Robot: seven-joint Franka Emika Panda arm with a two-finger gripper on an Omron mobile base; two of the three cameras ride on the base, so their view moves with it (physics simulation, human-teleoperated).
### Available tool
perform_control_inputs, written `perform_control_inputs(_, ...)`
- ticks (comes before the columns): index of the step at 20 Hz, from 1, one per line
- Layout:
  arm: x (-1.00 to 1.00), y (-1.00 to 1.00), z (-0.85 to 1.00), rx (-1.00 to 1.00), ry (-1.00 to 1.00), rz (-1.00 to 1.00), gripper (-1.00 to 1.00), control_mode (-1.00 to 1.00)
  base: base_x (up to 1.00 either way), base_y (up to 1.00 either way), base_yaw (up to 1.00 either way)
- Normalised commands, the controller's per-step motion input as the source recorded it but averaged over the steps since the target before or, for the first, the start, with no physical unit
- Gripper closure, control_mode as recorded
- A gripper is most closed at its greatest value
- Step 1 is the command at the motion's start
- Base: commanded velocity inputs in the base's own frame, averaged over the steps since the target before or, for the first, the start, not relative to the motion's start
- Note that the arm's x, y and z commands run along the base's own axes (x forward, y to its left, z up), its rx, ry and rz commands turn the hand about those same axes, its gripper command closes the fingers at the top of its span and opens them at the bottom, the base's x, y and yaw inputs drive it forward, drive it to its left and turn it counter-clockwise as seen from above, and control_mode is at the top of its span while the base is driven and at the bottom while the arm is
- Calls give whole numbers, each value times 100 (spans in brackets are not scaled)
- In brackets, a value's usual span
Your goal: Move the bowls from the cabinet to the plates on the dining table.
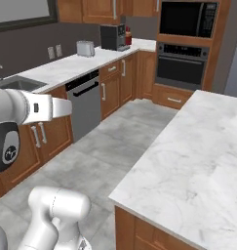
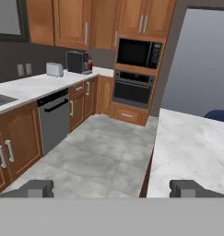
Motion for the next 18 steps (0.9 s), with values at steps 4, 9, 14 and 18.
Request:
perform_control_inputs(4, 0, 0, 0, 0, 0, 0, -100, 100, 83, 9, 0)
perform_control_inputs(9, 0, 0, 0, 0, 0, 0, -100, 100, 76, 13, 0)
perform_control_inputs(14, 0, 0, 0, 0, 0, 0, -100, 100, 8, 48, 2)
perform_control_inputs(18, 0, 0, 0, 0, 0, 0, -100, 100, 0, 53, 5)
